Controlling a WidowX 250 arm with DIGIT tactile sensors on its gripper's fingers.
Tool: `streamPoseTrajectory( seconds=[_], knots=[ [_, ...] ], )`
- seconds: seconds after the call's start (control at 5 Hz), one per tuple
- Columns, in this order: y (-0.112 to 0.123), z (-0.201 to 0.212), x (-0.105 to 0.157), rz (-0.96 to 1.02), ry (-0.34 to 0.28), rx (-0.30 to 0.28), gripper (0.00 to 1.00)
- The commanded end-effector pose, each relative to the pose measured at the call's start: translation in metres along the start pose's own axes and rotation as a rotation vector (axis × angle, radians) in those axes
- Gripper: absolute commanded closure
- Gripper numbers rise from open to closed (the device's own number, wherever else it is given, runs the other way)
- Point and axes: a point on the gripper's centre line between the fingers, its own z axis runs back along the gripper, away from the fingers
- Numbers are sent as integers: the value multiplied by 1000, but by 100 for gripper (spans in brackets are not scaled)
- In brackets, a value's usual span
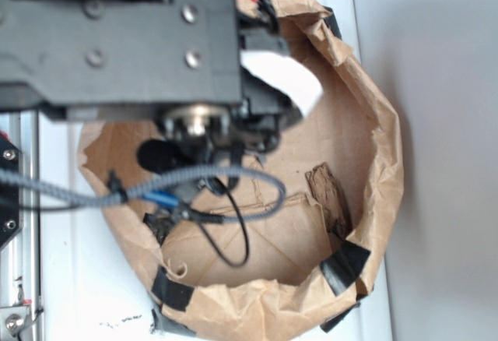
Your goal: Grab the blue ball.
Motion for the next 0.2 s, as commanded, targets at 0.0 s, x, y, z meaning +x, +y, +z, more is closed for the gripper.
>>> streamPoseTrajectory(
  seconds=[0.0],
  knots=[
    [-10,29,10,45,-121,14,100]
  ],
)
